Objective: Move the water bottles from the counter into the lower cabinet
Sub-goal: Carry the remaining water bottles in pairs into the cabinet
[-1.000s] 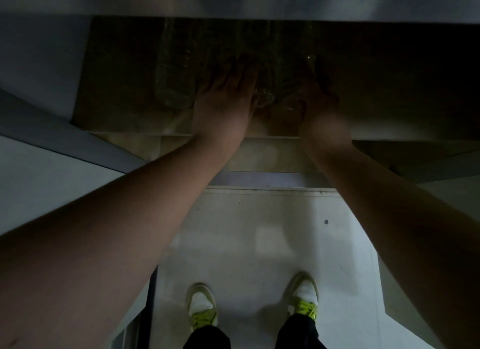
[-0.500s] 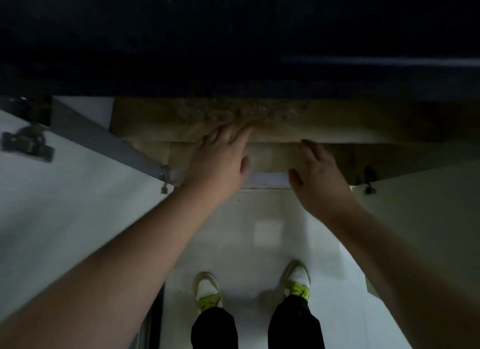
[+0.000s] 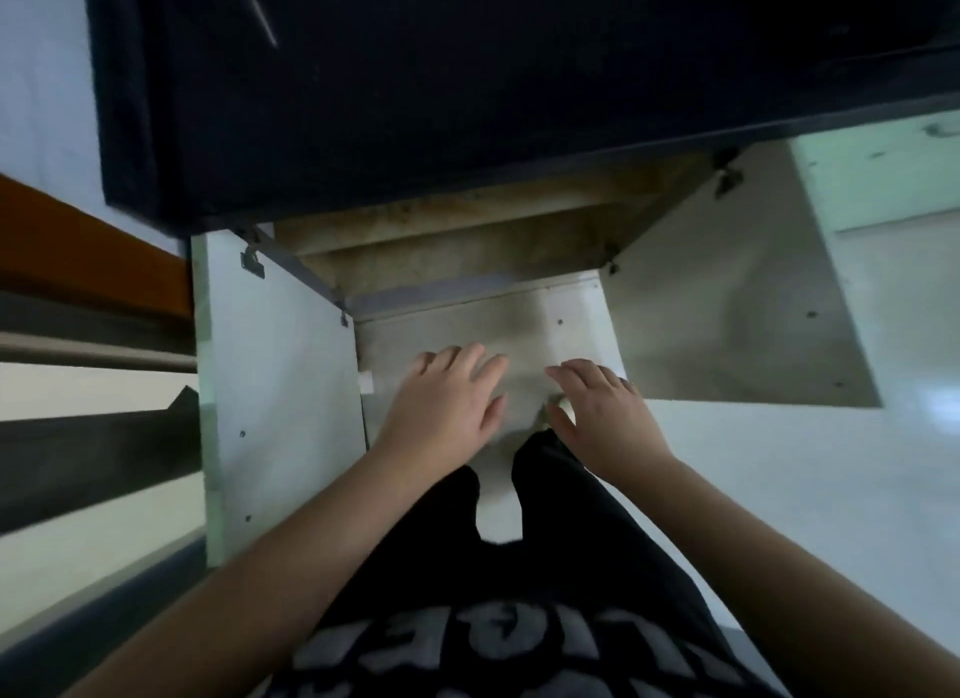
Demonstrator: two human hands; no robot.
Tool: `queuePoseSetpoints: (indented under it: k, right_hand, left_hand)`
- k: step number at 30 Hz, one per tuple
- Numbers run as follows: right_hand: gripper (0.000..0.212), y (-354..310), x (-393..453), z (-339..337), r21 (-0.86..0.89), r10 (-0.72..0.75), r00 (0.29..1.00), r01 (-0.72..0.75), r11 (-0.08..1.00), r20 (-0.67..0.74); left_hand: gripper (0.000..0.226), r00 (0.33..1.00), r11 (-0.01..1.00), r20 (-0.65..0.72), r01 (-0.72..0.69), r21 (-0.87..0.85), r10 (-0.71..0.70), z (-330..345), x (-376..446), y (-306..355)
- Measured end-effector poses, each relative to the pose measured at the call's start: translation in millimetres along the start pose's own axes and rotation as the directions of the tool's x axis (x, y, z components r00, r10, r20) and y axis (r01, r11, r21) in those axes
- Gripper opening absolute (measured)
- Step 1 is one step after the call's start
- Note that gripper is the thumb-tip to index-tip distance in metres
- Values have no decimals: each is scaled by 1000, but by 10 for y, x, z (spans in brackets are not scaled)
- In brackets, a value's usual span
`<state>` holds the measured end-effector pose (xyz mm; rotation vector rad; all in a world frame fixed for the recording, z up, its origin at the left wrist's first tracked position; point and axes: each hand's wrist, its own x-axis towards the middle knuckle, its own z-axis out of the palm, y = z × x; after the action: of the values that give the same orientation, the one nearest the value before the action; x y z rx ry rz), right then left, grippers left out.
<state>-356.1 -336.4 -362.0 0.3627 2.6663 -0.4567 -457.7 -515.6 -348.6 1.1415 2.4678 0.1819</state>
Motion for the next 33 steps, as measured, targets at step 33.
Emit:
queuePoseSetpoints:
  k: [33]
  right_hand:
    - [45,3491,-2822,-1173,384,702,643,-591,709,-307]
  left_hand:
    - [75,842,820,40,-535,203,539,-866,1547,4503]
